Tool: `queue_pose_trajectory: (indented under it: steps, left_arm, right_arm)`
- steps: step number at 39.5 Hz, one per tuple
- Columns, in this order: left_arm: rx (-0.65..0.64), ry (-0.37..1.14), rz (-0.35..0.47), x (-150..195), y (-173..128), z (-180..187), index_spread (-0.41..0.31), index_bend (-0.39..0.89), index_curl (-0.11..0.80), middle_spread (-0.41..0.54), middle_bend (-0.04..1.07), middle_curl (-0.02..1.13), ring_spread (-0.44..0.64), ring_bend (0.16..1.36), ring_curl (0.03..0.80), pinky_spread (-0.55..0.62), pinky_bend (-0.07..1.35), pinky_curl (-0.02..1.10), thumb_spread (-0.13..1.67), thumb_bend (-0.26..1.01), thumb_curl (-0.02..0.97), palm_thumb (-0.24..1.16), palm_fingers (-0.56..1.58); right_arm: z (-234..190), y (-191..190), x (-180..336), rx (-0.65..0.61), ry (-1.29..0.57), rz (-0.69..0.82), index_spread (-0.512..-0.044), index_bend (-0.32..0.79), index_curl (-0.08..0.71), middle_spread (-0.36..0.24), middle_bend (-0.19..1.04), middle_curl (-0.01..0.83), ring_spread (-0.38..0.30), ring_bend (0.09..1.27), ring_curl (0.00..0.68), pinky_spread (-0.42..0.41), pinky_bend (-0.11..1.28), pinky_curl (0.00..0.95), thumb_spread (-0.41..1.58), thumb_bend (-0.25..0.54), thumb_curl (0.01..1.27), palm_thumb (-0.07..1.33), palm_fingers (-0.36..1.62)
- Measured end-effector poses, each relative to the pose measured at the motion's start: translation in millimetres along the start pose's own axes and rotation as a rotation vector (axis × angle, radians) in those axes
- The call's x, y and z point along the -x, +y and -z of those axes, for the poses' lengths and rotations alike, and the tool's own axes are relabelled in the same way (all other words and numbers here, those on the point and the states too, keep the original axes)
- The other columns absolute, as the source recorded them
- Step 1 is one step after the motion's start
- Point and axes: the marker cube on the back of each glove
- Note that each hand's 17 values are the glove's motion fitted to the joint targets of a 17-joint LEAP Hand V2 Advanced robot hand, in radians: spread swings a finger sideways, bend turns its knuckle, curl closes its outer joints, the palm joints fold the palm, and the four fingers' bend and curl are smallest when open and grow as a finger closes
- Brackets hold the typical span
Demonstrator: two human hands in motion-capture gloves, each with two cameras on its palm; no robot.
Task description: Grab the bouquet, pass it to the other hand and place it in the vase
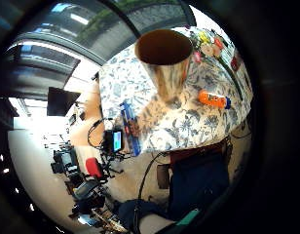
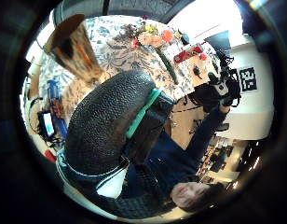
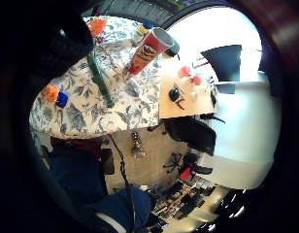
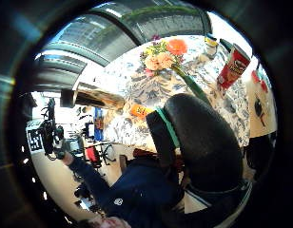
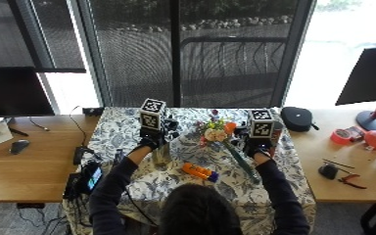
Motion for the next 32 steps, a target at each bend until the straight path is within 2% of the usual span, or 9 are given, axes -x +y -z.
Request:
queue_pose_trajectory:
  steps: [2, 5, 11, 20, 26, 32]
  left_arm:
    - [-0.013, -0.002, 0.000, 0, 0, 2, -0.033, 0.19, 0.065, 0.140, 0.15, 0.03, 0.20, 0.40, 0.073, 0.24, 0.22, 0.05, 0.48, 0.03, 0.032, 0.07, 0.14]
    - [-0.039, -0.007, 0.002, 2, 3, 8, -0.041, 0.18, 0.098, 0.178, 0.16, 0.05, 0.27, 0.45, 0.107, 0.30, 0.22, 0.08, 0.65, 0.02, 0.054, 0.07, 0.13]
    - [-0.036, -0.013, 0.003, 7, 2, 2, -0.051, 0.19, 0.160, 0.224, 0.17, 0.09, 0.35, 0.49, 0.141, 0.38, 0.23, 0.12, 0.86, 0.00, 0.092, 0.07, 0.10]
    - [-0.005, 0.012, 0.004, 9, 14, 1, -0.057, 0.19, 0.224, 0.252, 0.17, 0.13, 0.41, 0.51, 0.167, 0.43, 0.23, 0.17, 1.00, -0.02, 0.139, 0.06, 0.08]
    - [0.011, 0.023, -0.040, 1, 24, 1, -0.058, 0.18, 0.255, 0.259, 0.17, 0.16, 0.42, 0.52, 0.179, 0.44, 0.24, 0.19, 1.04, -0.02, 0.164, 0.05, 0.06]
    - [-0.024, 0.027, -0.070, -9, 19, -12, -0.059, 0.18, 0.277, 0.262, 0.18, 0.18, 0.43, 0.53, 0.188, 0.45, 0.23, 0.21, 1.05, -0.02, 0.184, 0.05, 0.06]
  right_arm:
    - [1, 1, 0, 0.003, -0.004, -0.004, -0.205, 0.13, 0.037, 0.020, 0.16, 0.034, 0.070, 0.28, 0.049, 0.099, 0.38, 0.097, 0.52, 0.206, 0.06, 0.31, 0.09]
    - [4, -2, 0, -0.009, -0.012, -0.004, -0.256, 0.14, 0.066, 0.026, 0.17, 0.059, 0.092, 0.30, 0.076, 0.128, 0.40, 0.136, 0.73, 0.218, 0.08, 0.33, 0.07]
    - [12, 2, 5, -0.022, -0.030, 0.031, -0.314, 0.15, 0.107, 0.038, 0.19, 0.108, 0.120, 0.32, 0.109, 0.161, 0.42, 0.182, 0.99, 0.215, 0.11, 0.35, 0.05]
    - [19, 18, 20, 0.005, -0.005, 0.040, -0.343, 0.15, 0.150, 0.044, 0.20, 0.165, 0.140, 0.34, 0.144, 0.179, 0.43, 0.225, 1.18, 0.186, 0.14, 0.36, 0.05]
    - [17, 32, 22, 0.051, 0.063, 0.025, -0.349, 0.12, 0.159, 0.045, 0.19, 0.189, 0.140, 0.37, 0.166, 0.199, 0.50, 0.260, 1.24, 0.162, 0.16, 0.37, 0.08]
    - [32, 44, 16, 0.107, -0.010, 0.007, -0.352, 0.11, 0.160, 0.038, 0.21, 0.217, 0.138, 0.39, 0.189, 0.206, 0.55, 0.293, 1.27, 0.138, 0.18, 0.37, 0.09]
